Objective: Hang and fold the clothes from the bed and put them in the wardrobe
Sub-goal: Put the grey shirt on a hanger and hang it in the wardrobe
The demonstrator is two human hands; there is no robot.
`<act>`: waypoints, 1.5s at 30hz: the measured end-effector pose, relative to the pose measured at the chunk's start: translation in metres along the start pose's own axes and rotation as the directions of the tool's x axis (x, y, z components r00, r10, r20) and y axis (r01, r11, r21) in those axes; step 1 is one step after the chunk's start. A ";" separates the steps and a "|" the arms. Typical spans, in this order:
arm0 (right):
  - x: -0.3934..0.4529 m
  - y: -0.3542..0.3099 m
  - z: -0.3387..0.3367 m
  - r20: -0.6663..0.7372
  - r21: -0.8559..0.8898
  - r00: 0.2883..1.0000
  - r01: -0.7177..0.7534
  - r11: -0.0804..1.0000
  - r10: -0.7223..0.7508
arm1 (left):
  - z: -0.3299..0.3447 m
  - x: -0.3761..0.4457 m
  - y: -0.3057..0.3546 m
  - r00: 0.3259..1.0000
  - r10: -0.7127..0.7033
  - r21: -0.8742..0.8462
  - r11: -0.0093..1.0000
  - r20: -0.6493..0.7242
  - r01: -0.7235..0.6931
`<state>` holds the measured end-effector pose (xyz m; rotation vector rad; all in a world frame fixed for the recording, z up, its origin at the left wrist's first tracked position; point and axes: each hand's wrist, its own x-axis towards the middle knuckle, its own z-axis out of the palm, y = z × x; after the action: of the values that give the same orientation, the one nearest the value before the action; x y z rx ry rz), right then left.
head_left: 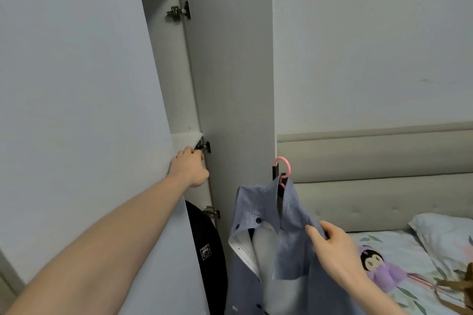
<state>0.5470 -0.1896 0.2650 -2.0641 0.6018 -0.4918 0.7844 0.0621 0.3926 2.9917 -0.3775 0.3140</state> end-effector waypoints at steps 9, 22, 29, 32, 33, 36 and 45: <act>0.087 -0.019 0.071 0.029 -0.021 1.000 -0.001 1.000 0.002 | 0.027 0.087 -0.003 0.996 -0.031 0.177 0.984 0.088 0.015; 0.179 -0.033 0.158 0.082 -0.006 0.996 0.025 1.000 -0.024 | 0.103 0.139 -0.010 0.997 0.047 0.492 0.868 0.062 -0.072; 0.229 -0.024 0.201 0.188 -0.022 0.980 0.074 0.997 -0.069 | 0.202 0.126 -0.013 0.935 -0.090 0.402 0.914 0.342 -0.059; 0.249 -0.018 0.215 0.239 -0.017 0.967 0.092 0.996 -0.085 | 0.224 0.132 -0.022 0.868 -0.238 0.378 0.924 0.435 0.064; 0.255 -0.016 0.219 0.254 -0.011 0.963 0.096 0.995 -0.090 | 0.230 0.135 -0.026 0.854 -0.270 0.384 0.919 0.445 0.090; 0.274 -0.009 0.229 0.306 -0.001 0.945 0.122 0.993 -0.116 | 0.248 0.148 -0.034 0.834 -0.324 0.388 0.910 0.448 0.145; 0.326 -0.010 0.275 0.402 -0.018 0.897 0.210 0.977 -0.185 | 0.292 0.179 -0.072 0.658 -0.523 0.546 0.814 0.541 0.198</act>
<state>0.9625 -0.1949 0.1691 -2.2125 0.1650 -0.1545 1.0275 0.0502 0.1420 3.4101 0.3440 -0.8881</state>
